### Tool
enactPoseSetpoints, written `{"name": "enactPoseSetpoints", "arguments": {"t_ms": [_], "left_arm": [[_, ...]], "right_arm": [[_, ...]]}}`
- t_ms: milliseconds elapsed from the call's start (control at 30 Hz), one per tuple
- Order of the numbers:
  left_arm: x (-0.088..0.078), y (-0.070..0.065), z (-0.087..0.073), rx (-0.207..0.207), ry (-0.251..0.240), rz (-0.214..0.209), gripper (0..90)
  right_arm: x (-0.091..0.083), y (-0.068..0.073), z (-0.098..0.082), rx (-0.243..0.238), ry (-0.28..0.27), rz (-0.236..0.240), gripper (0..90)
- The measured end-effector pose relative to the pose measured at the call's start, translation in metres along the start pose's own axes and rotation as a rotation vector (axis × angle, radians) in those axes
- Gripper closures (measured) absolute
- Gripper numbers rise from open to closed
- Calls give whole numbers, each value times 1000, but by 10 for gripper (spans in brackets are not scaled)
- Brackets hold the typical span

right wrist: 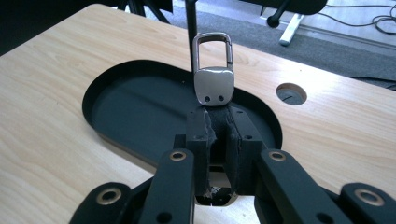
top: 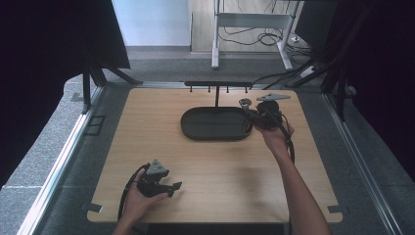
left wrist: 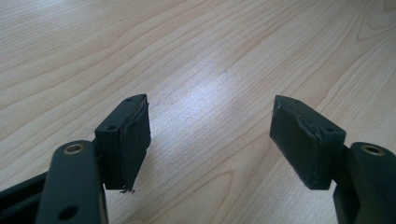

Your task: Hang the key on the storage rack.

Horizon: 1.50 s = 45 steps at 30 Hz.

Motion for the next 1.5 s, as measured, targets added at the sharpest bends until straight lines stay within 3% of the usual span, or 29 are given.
{"name": "enactPoseSetpoints", "arguments": {"t_ms": [800, 1300, 1500], "left_arm": [[-1, 0, 0, -3, -5, -3, 296], [1, 0, 0, -1, -3, -7, 297], [3, -2, 0, 1, 3, -12, 296]], "right_arm": [[9, -8, 25, 52, -40, -23, 806], [29, -21, 28, 60, -50, -76, 806], [41, -28, 25, 95, -45, -84, 805]]}}
Point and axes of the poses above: each handheld gripper's, and its own axes: x roughly forward along the jaws, z roughly out of its top, y roughly to its left, the point moved 7 cm from there along x, roughly forward along the jaws, and after that the axes turned 11 degrees about x, right-handed, at the moved point
